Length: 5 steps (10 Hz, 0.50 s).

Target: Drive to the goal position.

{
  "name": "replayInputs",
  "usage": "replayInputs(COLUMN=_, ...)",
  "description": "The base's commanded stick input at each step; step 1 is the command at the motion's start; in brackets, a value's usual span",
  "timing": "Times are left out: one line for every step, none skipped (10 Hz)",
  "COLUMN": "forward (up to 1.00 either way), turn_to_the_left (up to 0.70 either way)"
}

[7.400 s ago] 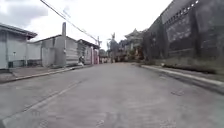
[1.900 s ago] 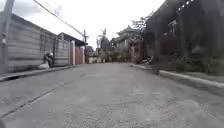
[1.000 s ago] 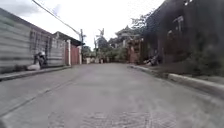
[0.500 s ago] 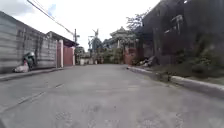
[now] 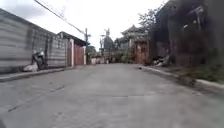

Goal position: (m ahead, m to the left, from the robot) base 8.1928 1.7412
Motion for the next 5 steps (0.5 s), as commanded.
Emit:
replayInputs(forward=1.0, turn_to_the_left=-0.21)
replayInputs(forward=1.0, turn_to_the_left=-0.21)
replayInputs(forward=1.0, turn_to_the_left=-0.21)
replayInputs(forward=1.0, turn_to_the_left=-0.21)
replayInputs(forward=1.0, turn_to_the_left=-0.21)
